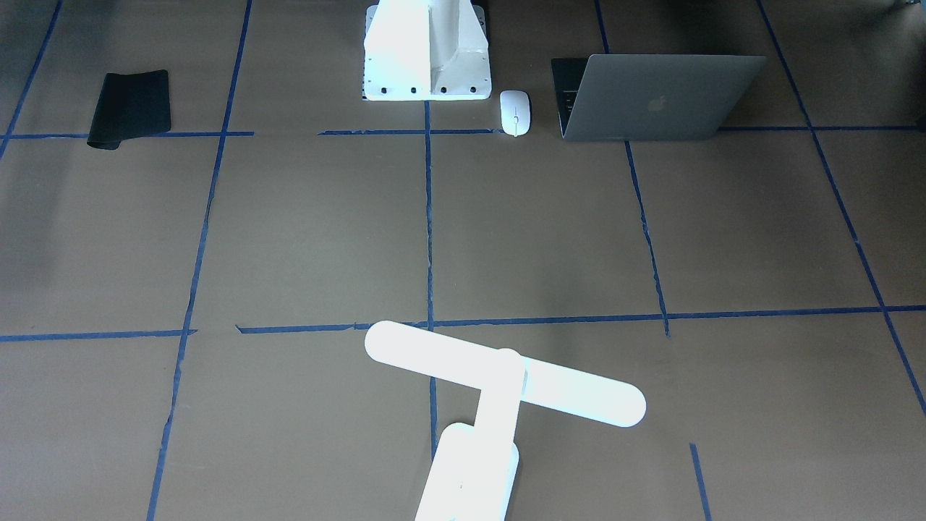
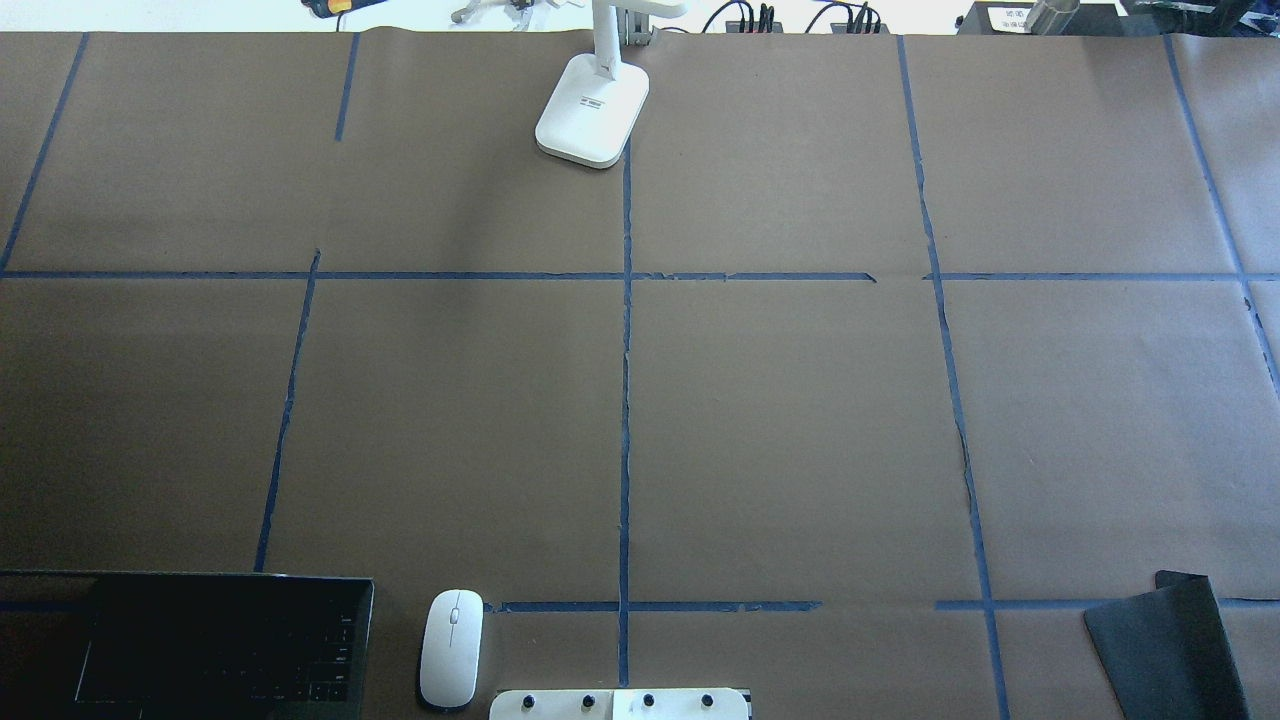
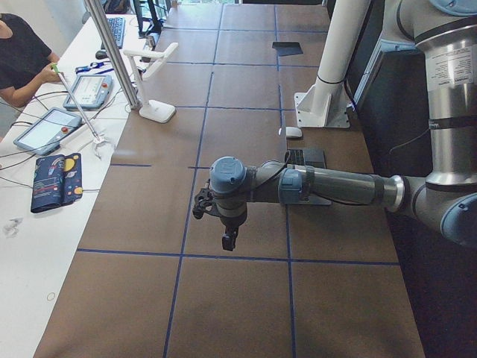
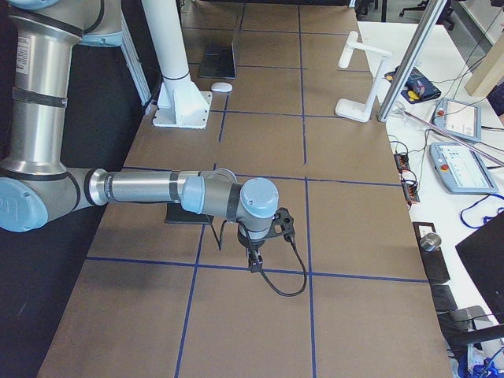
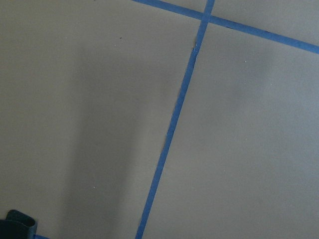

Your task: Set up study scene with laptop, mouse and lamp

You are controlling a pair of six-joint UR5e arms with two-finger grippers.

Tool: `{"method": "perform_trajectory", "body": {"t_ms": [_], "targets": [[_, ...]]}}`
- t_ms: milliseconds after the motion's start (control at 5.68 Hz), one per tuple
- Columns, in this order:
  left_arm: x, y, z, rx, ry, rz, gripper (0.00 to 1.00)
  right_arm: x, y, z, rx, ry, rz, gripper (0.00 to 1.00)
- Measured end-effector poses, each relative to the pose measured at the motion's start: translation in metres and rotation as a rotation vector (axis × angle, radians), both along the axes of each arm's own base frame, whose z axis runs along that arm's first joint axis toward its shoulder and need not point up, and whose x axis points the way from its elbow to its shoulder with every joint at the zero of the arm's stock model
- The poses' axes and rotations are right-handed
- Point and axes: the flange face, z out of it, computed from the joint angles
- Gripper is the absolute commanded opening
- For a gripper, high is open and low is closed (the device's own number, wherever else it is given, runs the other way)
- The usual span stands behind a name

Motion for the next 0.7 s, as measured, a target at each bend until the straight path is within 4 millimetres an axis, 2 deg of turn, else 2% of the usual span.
{"method": "perform_trajectory", "body": {"t_ms": [352, 528, 704], "targets": [[0.025, -0.001, -0.017, 0.070, 0.080, 0.048, 1.00, -0.003, -0.001, 0.000, 0.000, -0.001, -0.007, 1.00], [0.041, 0.001, -0.034, 0.100, 0.134, 0.075, 1.00, -0.004, -0.001, -0.001, 0.003, -0.006, -0.010, 1.00], [0.059, 0.005, -0.065, 0.074, 0.175, 0.062, 1.00, -0.005, -0.001, -0.002, 0.004, -0.016, -0.009, 1.00]]}}
